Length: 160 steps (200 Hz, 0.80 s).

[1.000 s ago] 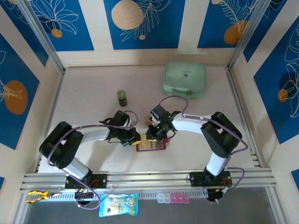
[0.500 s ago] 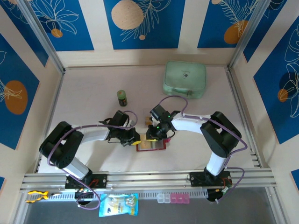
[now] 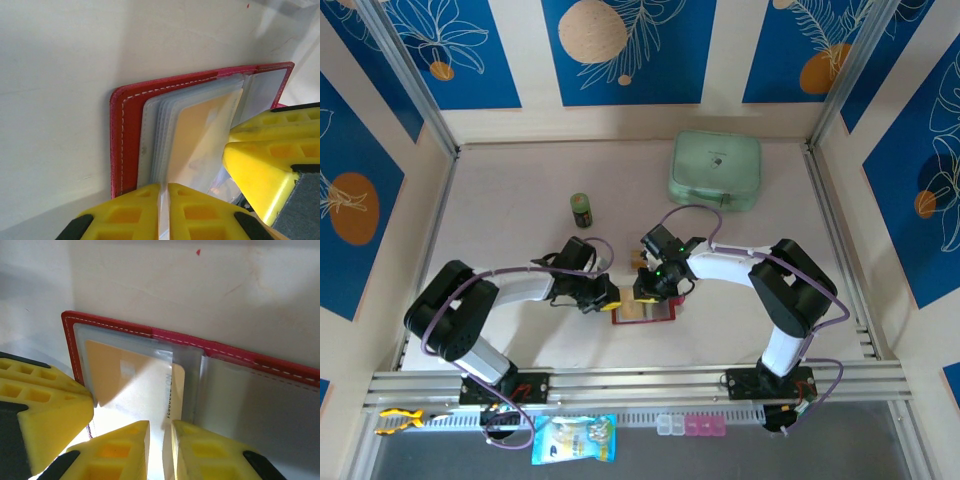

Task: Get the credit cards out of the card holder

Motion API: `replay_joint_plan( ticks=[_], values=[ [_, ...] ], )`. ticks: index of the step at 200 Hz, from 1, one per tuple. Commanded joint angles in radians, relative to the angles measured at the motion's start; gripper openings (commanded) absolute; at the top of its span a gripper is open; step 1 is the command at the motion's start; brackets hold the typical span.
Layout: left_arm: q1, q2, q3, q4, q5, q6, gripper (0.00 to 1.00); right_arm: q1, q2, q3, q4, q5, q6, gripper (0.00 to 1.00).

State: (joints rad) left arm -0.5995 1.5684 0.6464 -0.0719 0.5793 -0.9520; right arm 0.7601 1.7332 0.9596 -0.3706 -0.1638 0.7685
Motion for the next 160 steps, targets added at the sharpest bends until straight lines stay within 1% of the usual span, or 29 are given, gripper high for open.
replay_joint_plan(
  ticks=[1, 160],
  values=[
    [0.012, -0.001, -0.012, -0.042, -0.002, 0.017, 0.12, 0.002, -0.022, 0.007, -0.042, 0.020, 0.012, 0.20],
    [0.013, -0.003, -0.007, -0.046, -0.001, 0.020, 0.12, 0.001, -0.050, -0.003, -0.058, 0.057, 0.010, 0.20]
  ],
)
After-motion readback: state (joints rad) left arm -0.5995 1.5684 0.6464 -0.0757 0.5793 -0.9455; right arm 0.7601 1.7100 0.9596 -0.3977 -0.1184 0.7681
